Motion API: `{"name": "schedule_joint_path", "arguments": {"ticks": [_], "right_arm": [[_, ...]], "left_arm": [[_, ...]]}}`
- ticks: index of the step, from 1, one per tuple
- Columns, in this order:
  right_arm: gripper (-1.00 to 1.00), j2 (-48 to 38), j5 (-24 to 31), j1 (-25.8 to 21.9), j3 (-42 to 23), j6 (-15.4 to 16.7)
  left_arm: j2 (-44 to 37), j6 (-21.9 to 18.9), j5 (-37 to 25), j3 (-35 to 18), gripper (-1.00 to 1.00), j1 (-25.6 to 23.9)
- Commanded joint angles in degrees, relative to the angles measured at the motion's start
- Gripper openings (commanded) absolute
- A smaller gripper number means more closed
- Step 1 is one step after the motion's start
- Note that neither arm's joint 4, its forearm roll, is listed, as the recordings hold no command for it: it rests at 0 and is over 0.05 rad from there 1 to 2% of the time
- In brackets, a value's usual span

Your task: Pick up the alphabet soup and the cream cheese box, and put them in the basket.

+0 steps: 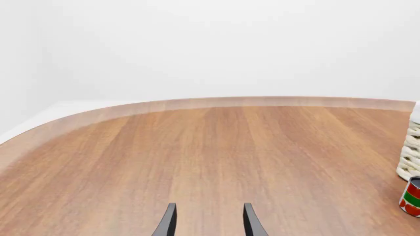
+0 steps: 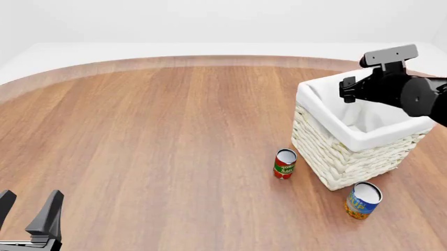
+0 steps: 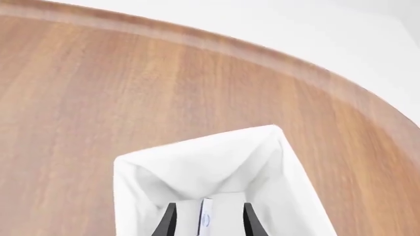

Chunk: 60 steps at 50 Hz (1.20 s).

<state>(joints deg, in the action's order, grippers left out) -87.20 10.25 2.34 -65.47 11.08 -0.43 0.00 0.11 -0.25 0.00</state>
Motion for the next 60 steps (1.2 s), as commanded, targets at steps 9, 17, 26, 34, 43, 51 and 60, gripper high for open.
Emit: {"name": "schedule_joint_path", "arguments": {"ticks": [9, 17, 26, 34, 43, 51, 60], "right_arm": [[1.0, 1.6, 1.3, -1.8, -1.1, 0.4], [1.0, 4.1, 2.4, -2.1, -0.3, 0.8], [1.0, 7.7, 2.7, -2.6, 1.8, 1.0], [1.0, 11.2, 3.3, -2.3, 4.0, 1.1], [1.0, 16.5, 5.2, -1.0, 6.6, 1.0], [1.0, 20.9, 7.1, -1.0, 8.8, 0.8], [1.0, 26.7, 9.9, -1.9, 11.2, 0.5]], "left_arm": [[0.0, 0.0, 0.0, 0.0, 1.0, 0.0], [0.0, 0.0, 0.0, 0.0, 1.0, 0.0], [0.0, 0.0, 0.0, 0.0, 1.0, 0.0], [0.0, 0.0, 0.0, 0.0, 1.0, 0.0], [0.0, 0.0, 0.0, 0.0, 1.0, 0.0], [0.0, 0.0, 0.0, 0.0, 1.0, 0.0], [0.0, 0.0, 0.0, 0.0, 1.0, 0.0]]}}
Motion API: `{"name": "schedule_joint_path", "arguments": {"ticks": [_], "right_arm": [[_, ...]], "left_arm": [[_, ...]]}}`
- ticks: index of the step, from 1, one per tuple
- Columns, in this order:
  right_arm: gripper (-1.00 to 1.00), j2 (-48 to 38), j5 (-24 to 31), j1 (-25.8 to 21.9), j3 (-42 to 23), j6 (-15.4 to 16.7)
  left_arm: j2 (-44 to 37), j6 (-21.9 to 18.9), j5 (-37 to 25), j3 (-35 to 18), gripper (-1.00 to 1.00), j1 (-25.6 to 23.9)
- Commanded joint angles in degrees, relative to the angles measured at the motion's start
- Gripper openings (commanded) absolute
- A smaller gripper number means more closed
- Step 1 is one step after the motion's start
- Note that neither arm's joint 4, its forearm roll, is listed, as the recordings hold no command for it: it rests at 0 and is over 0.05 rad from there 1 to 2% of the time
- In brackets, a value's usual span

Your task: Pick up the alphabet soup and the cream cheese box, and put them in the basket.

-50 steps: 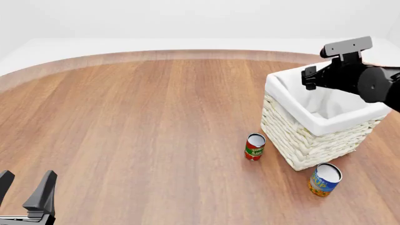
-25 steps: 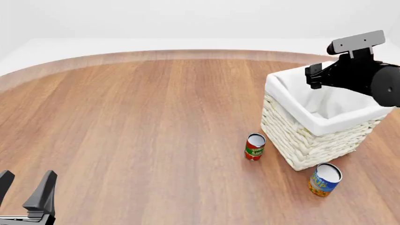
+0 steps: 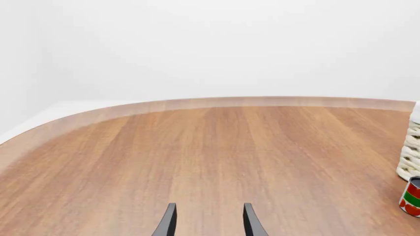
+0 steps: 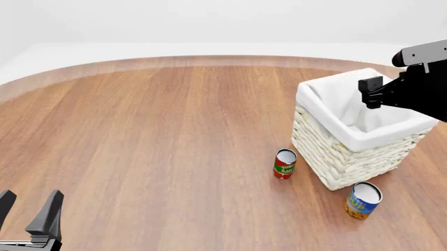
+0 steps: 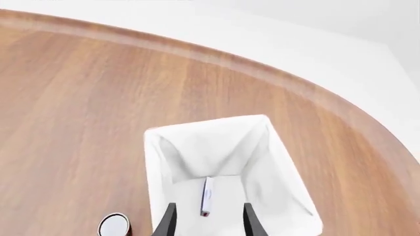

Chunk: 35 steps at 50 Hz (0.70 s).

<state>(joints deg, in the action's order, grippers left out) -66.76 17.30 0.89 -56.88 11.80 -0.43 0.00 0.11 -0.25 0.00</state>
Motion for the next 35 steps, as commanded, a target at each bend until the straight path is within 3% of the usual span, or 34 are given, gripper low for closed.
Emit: {"name": "schedule_joint_path", "arguments": {"ticks": [1, 11, 35], "right_arm": [[1.0, 7.1, 3.6, -0.4, 2.8, -0.1], [1.0, 10.2, 5.9, 0.2, 4.1, 1.1], [1.0, 21.5, 11.5, 2.1, 9.7, 0.4]], "left_arm": [[0.0, 0.0, 0.0, 0.0, 1.0, 0.0], [0.0, 0.0, 0.0, 0.0, 1.0, 0.0], [0.0, 0.0, 0.0, 0.0, 1.0, 0.0]]}}
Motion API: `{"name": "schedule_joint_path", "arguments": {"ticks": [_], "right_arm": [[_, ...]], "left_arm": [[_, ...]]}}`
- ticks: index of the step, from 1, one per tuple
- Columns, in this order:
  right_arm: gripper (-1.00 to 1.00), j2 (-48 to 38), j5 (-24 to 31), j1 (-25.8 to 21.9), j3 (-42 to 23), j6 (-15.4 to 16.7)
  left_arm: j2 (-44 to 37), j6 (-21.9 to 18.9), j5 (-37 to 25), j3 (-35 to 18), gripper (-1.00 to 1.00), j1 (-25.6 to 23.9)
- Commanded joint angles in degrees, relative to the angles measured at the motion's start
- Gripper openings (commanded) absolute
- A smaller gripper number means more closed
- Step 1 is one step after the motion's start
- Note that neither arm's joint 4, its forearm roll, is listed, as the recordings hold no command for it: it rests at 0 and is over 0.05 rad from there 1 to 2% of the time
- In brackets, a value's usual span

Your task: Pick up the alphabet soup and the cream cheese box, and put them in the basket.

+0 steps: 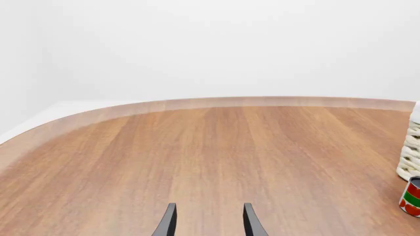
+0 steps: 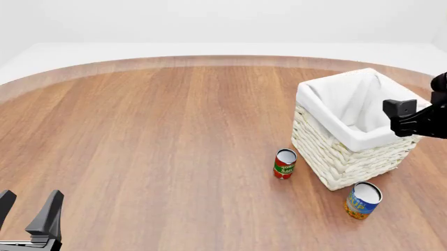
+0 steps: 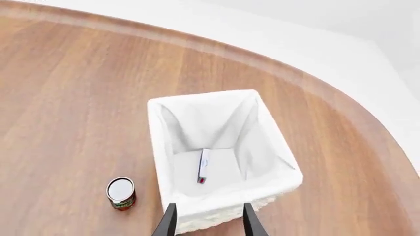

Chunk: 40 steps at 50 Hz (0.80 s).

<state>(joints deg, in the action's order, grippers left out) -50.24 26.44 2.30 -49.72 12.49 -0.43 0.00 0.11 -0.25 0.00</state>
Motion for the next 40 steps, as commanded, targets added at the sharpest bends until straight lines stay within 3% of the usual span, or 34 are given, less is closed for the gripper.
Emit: {"name": "schedule_joint_path", "arguments": {"ticks": [1, 40], "right_arm": [[1.0, 5.3, 2.5, 0.6, 2.9, -0.3], [1.0, 16.7, 10.8, 0.0, 7.8, -1.3]], "left_arm": [[0.0, 0.0, 0.0, 0.0, 1.0, 0.0], [0.0, 0.0, 0.0, 0.0, 1.0, 0.0]]}}
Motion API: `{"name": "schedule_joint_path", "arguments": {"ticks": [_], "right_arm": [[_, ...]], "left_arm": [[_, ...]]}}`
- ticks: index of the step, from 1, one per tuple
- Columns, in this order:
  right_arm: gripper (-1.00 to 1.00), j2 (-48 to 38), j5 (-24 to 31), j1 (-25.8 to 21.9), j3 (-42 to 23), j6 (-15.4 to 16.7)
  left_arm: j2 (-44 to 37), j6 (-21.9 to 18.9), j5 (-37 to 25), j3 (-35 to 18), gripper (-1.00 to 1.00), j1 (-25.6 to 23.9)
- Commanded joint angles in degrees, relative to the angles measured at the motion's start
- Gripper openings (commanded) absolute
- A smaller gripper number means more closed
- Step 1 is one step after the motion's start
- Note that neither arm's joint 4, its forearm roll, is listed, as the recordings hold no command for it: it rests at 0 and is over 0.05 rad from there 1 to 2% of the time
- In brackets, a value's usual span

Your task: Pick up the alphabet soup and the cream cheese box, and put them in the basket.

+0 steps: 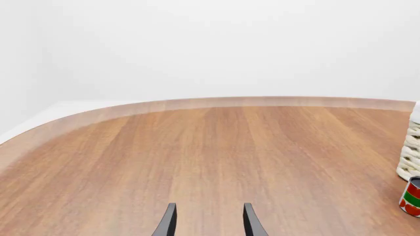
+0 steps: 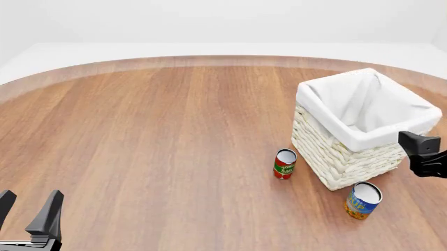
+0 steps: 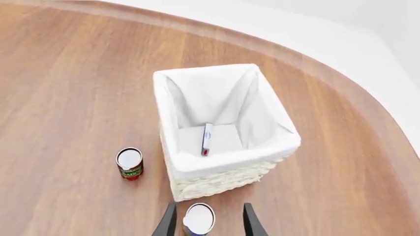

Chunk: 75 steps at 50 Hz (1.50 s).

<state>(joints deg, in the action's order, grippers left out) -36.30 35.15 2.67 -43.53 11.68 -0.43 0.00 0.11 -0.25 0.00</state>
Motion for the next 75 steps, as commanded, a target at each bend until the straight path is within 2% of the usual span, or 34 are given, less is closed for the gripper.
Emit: {"name": "schedule_joint_path", "arguments": {"ticks": [1, 15, 36, 46, 58, 75], "right_arm": [[1.0, 2.8, 2.1, -0.3, 1.8, -0.3], [1.0, 4.7, 3.9, -0.6, 2.3, -1.0], [1.0, 7.8, 4.4, -1.0, 6.8, -3.0], [1.0, 7.5, 3.9, -0.2, 8.9, -2.8], [1.0, 8.1, 4.3, -3.1, 12.0, -5.3], [1.0, 7.9, 4.4, -3.0, 14.0, -6.7]], "left_arm": [[0.0, 0.0, 0.0, 0.0, 1.0, 0.0], [0.0, 0.0, 0.0, 0.0, 1.0, 0.0], [0.0, 0.0, 0.0, 0.0, 1.0, 0.0], [0.0, 0.0, 0.0, 0.0, 1.0, 0.0], [0.0, 0.0, 0.0, 0.0, 1.0, 0.0], [0.0, 0.0, 0.0, 0.0, 1.0, 0.0]]}}
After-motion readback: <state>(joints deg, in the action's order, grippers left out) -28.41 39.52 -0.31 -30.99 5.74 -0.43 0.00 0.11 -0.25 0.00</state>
